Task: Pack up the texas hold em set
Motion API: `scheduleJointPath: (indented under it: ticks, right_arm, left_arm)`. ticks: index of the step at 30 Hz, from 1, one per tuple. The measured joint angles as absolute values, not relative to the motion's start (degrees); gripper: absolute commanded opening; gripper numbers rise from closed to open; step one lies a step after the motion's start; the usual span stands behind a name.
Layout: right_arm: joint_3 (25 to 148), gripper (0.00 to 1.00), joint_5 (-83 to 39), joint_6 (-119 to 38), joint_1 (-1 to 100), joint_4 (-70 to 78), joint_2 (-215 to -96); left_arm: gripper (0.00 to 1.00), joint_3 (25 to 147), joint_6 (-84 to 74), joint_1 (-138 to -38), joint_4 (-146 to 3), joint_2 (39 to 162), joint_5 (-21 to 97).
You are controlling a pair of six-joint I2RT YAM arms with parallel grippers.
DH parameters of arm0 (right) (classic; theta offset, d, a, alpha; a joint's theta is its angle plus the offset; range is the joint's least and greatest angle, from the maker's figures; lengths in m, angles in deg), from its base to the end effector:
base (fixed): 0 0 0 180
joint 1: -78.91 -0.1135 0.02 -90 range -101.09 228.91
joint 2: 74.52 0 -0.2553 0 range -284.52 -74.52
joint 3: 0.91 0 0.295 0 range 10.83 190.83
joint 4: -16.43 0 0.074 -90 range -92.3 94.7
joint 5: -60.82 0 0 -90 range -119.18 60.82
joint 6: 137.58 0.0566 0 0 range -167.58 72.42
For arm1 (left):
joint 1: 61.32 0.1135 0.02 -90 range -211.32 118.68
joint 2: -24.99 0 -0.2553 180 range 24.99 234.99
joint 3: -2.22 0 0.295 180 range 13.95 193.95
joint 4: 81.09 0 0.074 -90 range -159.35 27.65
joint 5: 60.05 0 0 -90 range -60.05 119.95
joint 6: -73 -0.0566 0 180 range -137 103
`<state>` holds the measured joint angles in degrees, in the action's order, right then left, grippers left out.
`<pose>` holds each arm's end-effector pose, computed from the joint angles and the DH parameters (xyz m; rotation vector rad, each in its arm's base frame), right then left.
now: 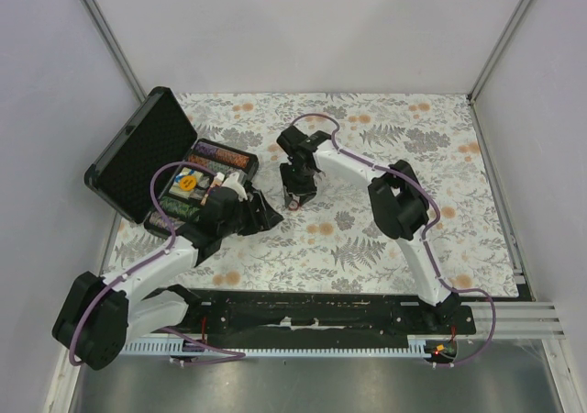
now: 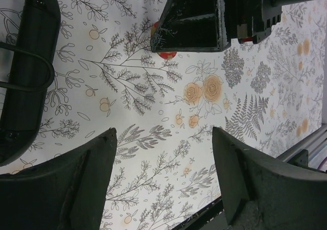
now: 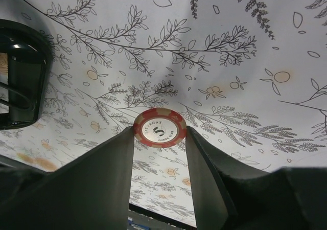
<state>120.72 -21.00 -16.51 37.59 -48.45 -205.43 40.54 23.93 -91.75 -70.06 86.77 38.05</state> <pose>0.3806 0.3453 0.1338 -0.2951 2.9595 0.4159 0.2349 -0.1472 0.1474 -0.1249 2.2948 -0.8370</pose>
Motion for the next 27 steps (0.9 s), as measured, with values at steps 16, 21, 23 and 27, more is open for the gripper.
scheduleJointPath:
  ticks: [16, 21, 23, 27]
  right_arm:
    - [117.07, 0.5, -10.31, -5.52, 39.1, -44.84, -201.41]
    - [114.94, 0.5, -7.86, -0.84, 39.45, -43.42, -201.33]
    - [114.33, 0.49, -6.86, 0.71, 39.58, -42.55, -201.3]
    - [113.59, 0.5, -5.09, 3.55, 39.82, -41.32, -201.02]
  left_arm:
    - [0.62, 40.06, 31.75, -96.89, -80.05, 93.98, 30.38]
    - [0.58, 40.04, 33.41, -97.7, -81.17, 94.03, 24.7]
    - [0.56, 40.04, 33.94, -97.74, -81.47, 94.03, 22.49]
    - [0.52, 40.04, 34.73, -97.78, -81.69, 94.03, 19.84]
